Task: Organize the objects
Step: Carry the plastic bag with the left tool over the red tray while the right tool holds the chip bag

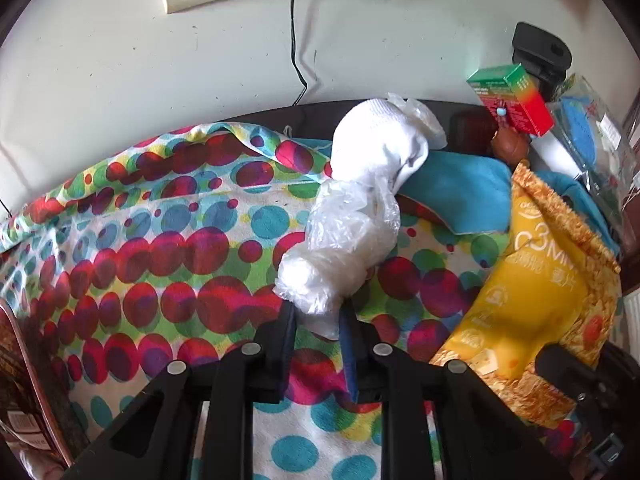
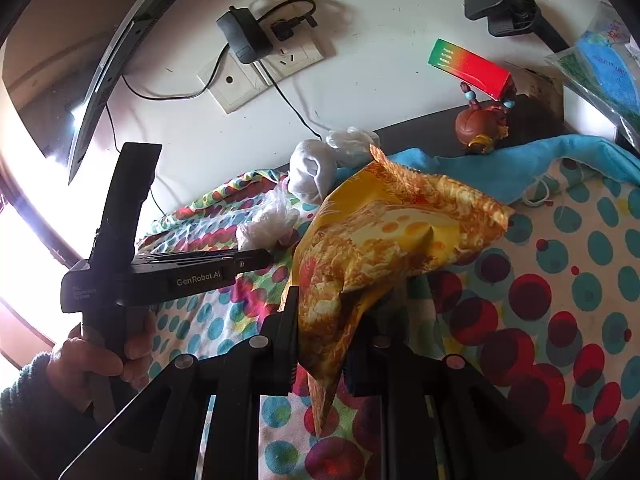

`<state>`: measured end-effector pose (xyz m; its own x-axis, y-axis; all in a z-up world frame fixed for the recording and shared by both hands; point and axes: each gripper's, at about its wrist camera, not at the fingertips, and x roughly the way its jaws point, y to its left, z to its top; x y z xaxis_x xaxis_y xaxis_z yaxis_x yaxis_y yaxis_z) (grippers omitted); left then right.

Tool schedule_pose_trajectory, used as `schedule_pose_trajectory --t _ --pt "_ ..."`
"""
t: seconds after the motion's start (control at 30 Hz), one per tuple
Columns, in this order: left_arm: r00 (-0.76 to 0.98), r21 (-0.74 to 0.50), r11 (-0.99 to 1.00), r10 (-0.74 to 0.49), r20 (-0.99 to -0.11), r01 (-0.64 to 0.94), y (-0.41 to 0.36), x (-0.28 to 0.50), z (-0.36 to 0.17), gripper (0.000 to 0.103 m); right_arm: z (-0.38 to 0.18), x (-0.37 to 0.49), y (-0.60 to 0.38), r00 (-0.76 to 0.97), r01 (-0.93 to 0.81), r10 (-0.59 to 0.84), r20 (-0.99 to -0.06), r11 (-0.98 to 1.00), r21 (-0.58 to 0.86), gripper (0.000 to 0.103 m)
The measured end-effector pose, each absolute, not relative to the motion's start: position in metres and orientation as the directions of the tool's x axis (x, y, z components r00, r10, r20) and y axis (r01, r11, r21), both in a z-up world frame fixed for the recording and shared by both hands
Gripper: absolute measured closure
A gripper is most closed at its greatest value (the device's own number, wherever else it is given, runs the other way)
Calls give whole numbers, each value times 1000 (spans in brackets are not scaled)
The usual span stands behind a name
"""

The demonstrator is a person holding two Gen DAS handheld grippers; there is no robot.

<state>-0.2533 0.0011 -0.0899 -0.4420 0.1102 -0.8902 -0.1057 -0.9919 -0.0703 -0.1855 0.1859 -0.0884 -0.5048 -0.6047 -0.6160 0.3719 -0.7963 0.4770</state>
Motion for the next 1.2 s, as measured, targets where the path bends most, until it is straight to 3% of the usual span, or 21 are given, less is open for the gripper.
schedule_pose_trajectory --t 0.3,0.83,1.2 --pt "-456 -137 -989 149 -877 -58 -15 -221 -69 83 -77 -173 186 -515 375 -606 -606 -795 477 87" --pt "-489 -65 -998 58 -871 -3 -19 -154 -48 83 -80 -161 179 -498 365 -614 -612 -789 494 87" --pt "-518 -4 -998 -28 -855 60 -29 -126 -32 83 -86 -178 172 -589 355 -494 -639 -869 344 87"
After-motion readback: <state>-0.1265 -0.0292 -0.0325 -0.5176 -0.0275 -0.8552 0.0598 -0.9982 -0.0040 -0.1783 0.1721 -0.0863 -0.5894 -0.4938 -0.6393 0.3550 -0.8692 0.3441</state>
